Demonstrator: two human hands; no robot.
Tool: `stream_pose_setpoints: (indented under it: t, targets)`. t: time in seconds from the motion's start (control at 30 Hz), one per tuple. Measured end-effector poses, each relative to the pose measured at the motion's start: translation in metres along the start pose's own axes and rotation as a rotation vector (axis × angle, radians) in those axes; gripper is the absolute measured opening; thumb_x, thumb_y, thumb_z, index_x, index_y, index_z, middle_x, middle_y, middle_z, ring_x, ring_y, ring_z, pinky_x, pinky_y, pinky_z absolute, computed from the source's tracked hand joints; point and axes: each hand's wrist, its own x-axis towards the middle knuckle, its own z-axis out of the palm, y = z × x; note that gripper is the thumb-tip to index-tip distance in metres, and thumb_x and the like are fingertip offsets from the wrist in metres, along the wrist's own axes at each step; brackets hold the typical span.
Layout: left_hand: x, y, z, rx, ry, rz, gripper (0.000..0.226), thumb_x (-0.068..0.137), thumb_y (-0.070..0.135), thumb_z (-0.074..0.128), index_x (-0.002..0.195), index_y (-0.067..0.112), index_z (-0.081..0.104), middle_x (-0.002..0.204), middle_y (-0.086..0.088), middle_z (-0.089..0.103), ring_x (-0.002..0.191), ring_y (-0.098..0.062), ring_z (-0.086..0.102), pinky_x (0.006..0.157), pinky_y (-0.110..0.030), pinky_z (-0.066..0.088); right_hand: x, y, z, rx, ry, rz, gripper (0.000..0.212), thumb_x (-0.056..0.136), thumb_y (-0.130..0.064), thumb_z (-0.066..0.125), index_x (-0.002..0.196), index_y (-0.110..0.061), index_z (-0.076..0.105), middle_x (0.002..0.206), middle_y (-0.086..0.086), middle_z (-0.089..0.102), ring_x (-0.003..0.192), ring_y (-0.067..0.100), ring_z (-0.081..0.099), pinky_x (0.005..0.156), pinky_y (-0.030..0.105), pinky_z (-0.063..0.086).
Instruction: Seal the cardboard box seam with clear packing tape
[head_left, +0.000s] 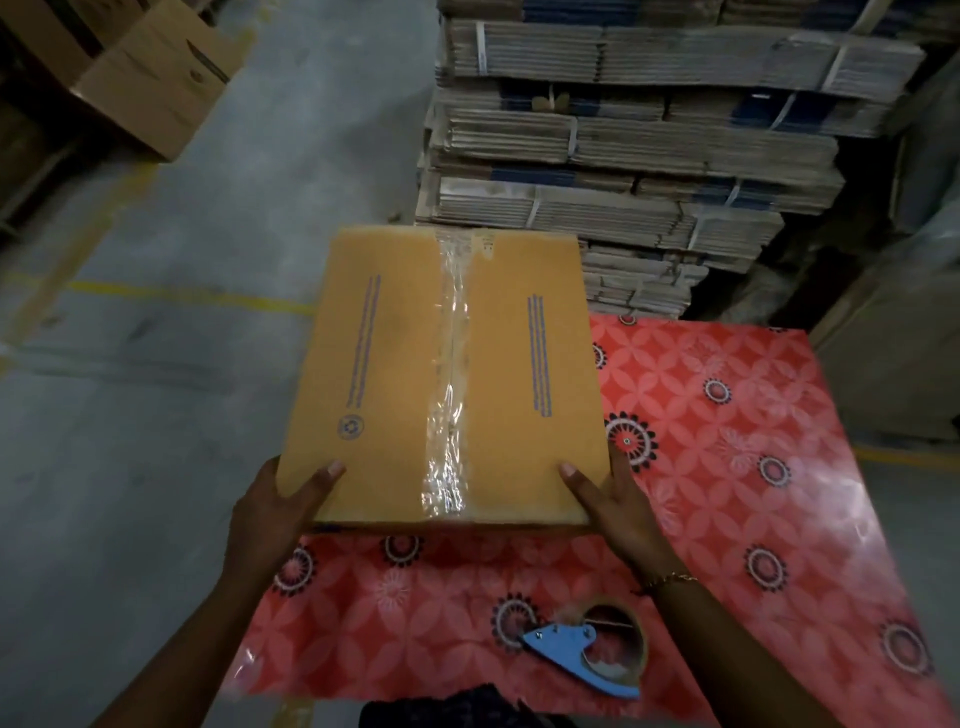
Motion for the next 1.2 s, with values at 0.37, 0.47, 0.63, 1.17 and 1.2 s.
stream_pose_setpoints:
  t: [0.37, 0.47, 0.63, 1.17, 1.2]
  targets:
    - [-0.055, -0.028, 0.028, -0.849, 0.069, -0.506, 0.052, 0.098, 0.066, 0.028, 0.067, 0.027, 0.042, 0.038, 0.012, 0.036, 0.034, -0.006, 0.029, 0.038, -0.027, 0.006, -0.076, 0.084, -0.08, -0.345, 0.004, 0.371, 0.022, 0.094, -0.042, 0.063, 0.093, -0.02, 0.067, 0.098, 0.009, 0.074, 0.078, 0.021, 0.072, 0.06, 0.023, 0.049]
    - [-0.094, -0.027, 0.061, -0.854, -0.108, -0.597, 0.059, 0.104, 0.049, 0.028, 0.054, 0.025, 0.048, 0.042, 0.009, 0.038, 0.037, -0.007, 0.017, 0.039, -0.015, 0.013, -0.098, 0.11, -0.086, -0.408, -0.023, 0.456, 0.021, 0.094, -0.041, 0.062, 0.102, -0.022, 0.065, 0.1, 0.008, 0.075, 0.085, 0.027, 0.073, 0.072, 0.032, 0.053]
    - [-0.148, -0.007, 0.124, -0.226, -0.453, -0.456, 0.028, 0.1, 0.019, 0.049, 0.079, 0.01, 0.064, 0.062, -0.007, 0.066, 0.057, -0.023, 0.056, 0.054, -0.025, 0.037, -0.111, 0.126, -0.073, -0.442, -0.078, 0.563, 0.047, 0.088, -0.061, 0.058, 0.097, -0.015, 0.058, 0.083, 0.01, 0.077, 0.061, 0.023, 0.069, 0.052, 0.028, 0.049]
    - [-0.185, 0.024, 0.146, -0.223, -0.528, -0.433, 0.031, 0.097, 0.039, 0.057, 0.102, 0.012, 0.071, 0.091, -0.006, 0.073, 0.081, -0.022, 0.066, 0.069, -0.03, 0.046, -0.105, 0.118, -0.07, -0.297, 0.098, 0.104, 0.024, 0.091, -0.033, 0.067, 0.08, -0.022, 0.049, 0.071, 0.004, 0.064, 0.064, 0.029, 0.062, 0.057, 0.044, 0.052]
    - [-0.187, 0.029, 0.145, -0.27, -0.586, -0.488, 0.036, 0.096, 0.046, 0.056, 0.103, 0.014, 0.071, 0.09, -0.004, 0.073, 0.08, -0.021, 0.068, 0.071, -0.031, 0.049, -0.102, 0.101, -0.077, -0.243, 0.062, 0.049, 0.022, 0.092, -0.029, 0.068, 0.08, -0.023, 0.05, 0.069, 0.0, 0.064, 0.063, 0.025, 0.061, 0.052, 0.04, 0.052]
